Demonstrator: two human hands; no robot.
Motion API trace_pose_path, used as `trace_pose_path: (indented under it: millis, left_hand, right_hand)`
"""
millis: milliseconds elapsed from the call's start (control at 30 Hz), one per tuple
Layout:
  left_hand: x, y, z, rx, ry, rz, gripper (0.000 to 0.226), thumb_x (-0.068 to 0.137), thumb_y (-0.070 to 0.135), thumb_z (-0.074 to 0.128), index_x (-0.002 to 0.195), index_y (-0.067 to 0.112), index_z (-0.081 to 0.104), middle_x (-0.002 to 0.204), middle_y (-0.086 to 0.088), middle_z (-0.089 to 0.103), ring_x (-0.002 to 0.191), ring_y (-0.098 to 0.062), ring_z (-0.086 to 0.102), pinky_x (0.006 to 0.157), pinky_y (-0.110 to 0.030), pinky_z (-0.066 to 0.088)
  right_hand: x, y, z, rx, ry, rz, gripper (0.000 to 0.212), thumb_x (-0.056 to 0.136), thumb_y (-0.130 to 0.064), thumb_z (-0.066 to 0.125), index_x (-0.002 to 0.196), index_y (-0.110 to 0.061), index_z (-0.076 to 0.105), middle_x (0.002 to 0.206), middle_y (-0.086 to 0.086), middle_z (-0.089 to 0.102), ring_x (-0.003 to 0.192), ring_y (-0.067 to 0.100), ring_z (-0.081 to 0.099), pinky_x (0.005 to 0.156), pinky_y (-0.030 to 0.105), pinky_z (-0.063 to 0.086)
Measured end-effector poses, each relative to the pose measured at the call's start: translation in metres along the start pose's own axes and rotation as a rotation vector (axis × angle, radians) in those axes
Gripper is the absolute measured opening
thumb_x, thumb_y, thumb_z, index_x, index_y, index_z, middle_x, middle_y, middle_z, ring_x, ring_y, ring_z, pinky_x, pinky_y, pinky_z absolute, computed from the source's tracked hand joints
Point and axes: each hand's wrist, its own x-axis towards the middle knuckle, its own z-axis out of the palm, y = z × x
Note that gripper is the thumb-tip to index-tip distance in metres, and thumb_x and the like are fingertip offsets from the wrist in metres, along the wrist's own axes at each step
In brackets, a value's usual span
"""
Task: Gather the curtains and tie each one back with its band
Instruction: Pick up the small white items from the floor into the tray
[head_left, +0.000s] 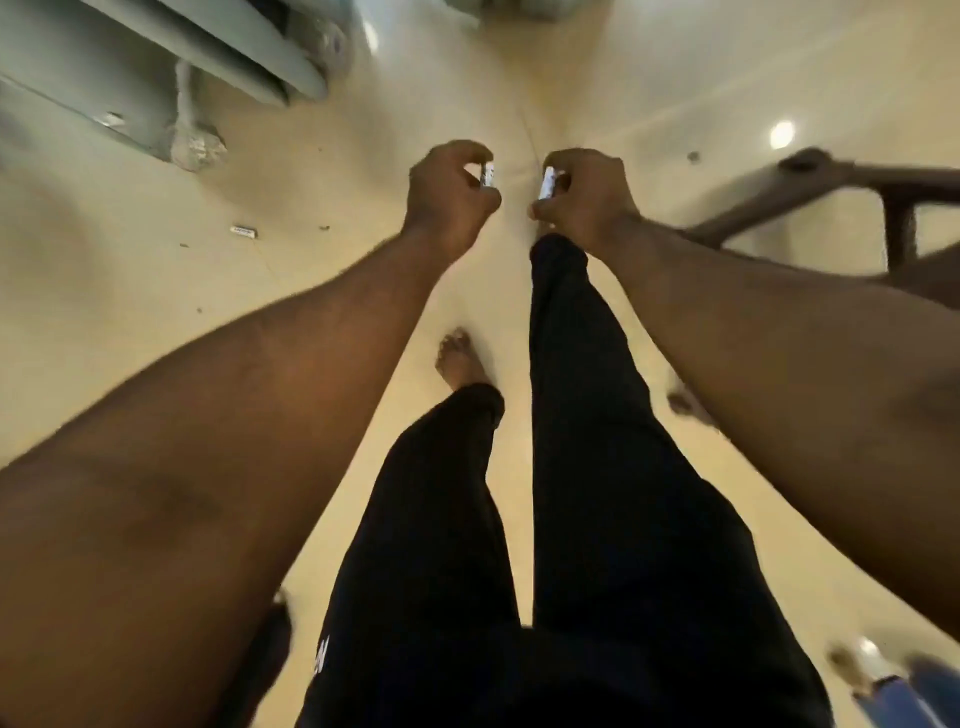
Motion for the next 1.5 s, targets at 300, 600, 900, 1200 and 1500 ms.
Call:
trace_pose_path:
  millis: [300,600,900,1200,1500]
  left_hand:
    - [-0.154,0.103,0.085,0.313,-0.307,0.326,0.039,0.076,0.004,0.067,0.114,0.013,0.07,0.093,-0.009,0.072,0.074,-0.013,0.061,0.064,-0.011,0.044]
    - [-0.26,0.217,0.219,0.459,-0.401,0.575,0.038,0.078,0.004,0.07,0.115,0.012,0.069,0.092,-0.005,0.069,0.075,-0.011,0.06,0.069,-0.011,0.047]
    - [-0.285,0.261,0.351,0.781,-0.466,0.774,0.028,0.087,0.011,0.069,0.114,0.016,0.063,0.106,-0.006,0.067,0.091,-0.02,0.063,0.083,-0.031,0.053]
    - [-0.255,0.23,0.397,0.992,-0.381,0.608,0.029,0.093,0.011,0.061,0.122,0.013,0.058,0.12,-0.011,0.063,0.106,-0.029,0.063,0.086,-0.033,0.05]
    - [-0.276,0.24,0.365,0.725,-0.272,0.647,0.03,0.092,0.019,0.064,0.121,0.013,0.059,0.119,-0.009,0.064,0.105,-0.027,0.064,0.089,-0.035,0.053]
  right_hand:
    - [-0.217,0.102,-0.082,0.317,0.332,0.258,0.043,0.073,-0.022,0.08,0.109,-0.004,0.064,0.084,0.003,0.053,0.079,0.016,0.047,0.07,0.022,0.035]
    - [-0.335,0.221,-0.176,0.558,0.695,0.391,0.054,0.074,-0.018,0.081,0.124,-0.01,0.062,0.092,-0.002,0.062,0.085,0.014,0.059,0.081,0.026,0.05]
    - [-0.317,0.339,-0.229,0.505,0.543,0.463,0.047,0.075,-0.015,0.078,0.121,-0.014,0.064,0.112,0.01,0.068,0.1,0.025,0.063,0.09,0.035,0.051]
    - [-0.274,0.373,-0.199,0.483,0.483,0.432,0.038,0.082,-0.014,0.071,0.118,-0.011,0.058,0.12,0.015,0.06,0.107,0.032,0.058,0.092,0.04,0.049]
    - [-0.305,0.338,-0.218,0.376,0.555,0.318,0.05,0.083,-0.015,0.072,0.129,-0.015,0.055,0.121,0.011,0.056,0.108,0.028,0.057,0.095,0.038,0.048]
